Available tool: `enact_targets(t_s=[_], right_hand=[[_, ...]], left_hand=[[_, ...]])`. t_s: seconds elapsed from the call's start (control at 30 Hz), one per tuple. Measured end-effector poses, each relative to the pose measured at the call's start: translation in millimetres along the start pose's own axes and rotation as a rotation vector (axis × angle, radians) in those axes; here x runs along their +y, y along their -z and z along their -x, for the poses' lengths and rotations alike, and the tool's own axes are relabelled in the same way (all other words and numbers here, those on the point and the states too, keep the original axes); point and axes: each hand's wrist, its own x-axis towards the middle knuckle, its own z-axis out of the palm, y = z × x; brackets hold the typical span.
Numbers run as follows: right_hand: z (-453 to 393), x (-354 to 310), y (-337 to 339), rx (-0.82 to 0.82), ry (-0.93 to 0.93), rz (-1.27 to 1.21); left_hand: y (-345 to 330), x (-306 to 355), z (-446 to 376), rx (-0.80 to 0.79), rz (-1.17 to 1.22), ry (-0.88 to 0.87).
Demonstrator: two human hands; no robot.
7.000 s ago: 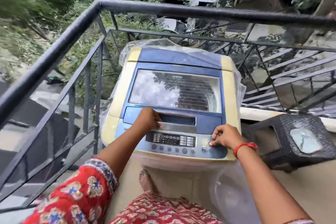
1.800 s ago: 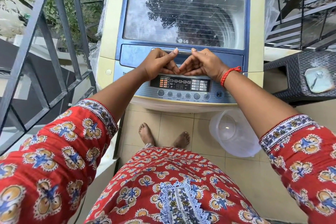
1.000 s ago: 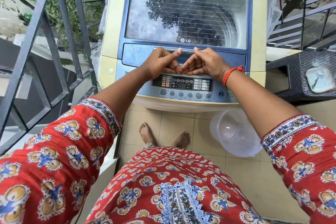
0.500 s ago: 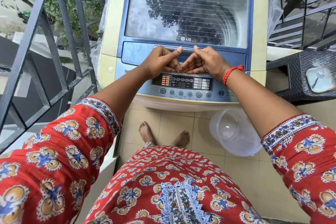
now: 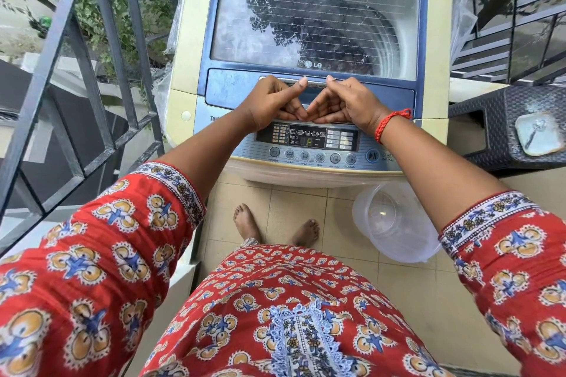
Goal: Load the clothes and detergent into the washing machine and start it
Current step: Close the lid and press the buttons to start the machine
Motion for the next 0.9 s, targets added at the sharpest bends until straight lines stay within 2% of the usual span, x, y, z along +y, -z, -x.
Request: enact_targets(t_s=[0.9], right_hand=[[-1.6, 0.6, -0.6, 0.026, -0.005, 0.014]], left_hand=[[0.8, -4.0, -3.1, 0.006, 0.012, 0.0]])
